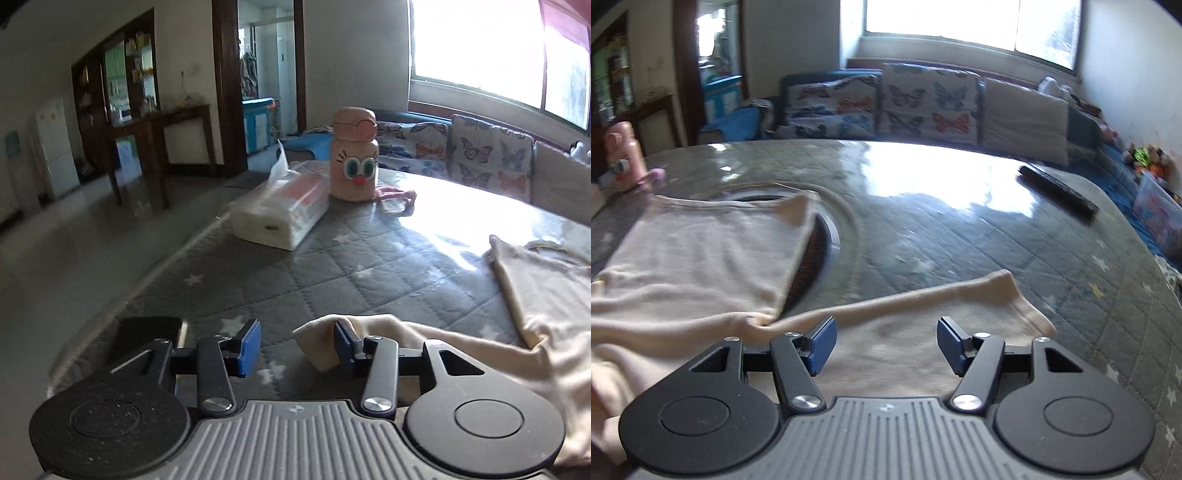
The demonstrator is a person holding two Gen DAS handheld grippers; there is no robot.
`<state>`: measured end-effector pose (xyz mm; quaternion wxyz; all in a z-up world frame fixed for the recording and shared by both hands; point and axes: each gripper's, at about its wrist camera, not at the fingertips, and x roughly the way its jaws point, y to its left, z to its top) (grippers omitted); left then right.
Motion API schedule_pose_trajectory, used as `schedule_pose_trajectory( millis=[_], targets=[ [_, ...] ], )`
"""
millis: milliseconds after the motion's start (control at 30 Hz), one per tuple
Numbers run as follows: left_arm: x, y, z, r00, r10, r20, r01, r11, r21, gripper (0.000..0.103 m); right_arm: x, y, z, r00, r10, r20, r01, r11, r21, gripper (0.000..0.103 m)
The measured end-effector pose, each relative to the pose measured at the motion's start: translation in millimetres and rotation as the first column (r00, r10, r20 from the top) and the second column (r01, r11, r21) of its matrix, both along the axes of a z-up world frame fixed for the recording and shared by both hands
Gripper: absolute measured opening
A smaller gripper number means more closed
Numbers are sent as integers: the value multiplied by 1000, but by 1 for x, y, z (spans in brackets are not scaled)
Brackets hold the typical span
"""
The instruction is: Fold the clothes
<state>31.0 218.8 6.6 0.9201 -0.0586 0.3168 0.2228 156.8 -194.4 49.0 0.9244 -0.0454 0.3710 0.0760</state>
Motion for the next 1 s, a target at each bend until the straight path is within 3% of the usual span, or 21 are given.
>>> schedule_pose_trajectory(
  millis=[233, 433, 600, 733, 867, 1000],
  targets=[
    [-13, -7, -6, 1000, -6, -21, 4, 999, -51, 50, -13, 26, 14, 994, 108, 33, -109, 994, 13, 70],
    [-5, -16, -29, 993, -21, -119, 27, 999, 43, 57, -18, 42, 22, 986, 160, 54, -161, 987, 24, 71],
    [10, -15, -34, 994, -37, -100, 50, 991, 127, 63, -19, 47, 23, 985, 164, 56, -166, 986, 28, 71],
    [21, 3, -32, 997, 66, -35, -58, 979, 195, 63, -20, 47, 23, 986, 159, 52, -161, 987, 26, 71],
    [16, 30, -23, 981, 193, 0, -191, 972, 136, 63, -22, 48, 22, 986, 157, 47, -158, 987, 23, 71],
    [2, 26, -17, 983, 185, -2, -183, 976, 122, 63, -25, 51, 22, 983, 179, 38, -181, 983, 31, 71]
  ],
)
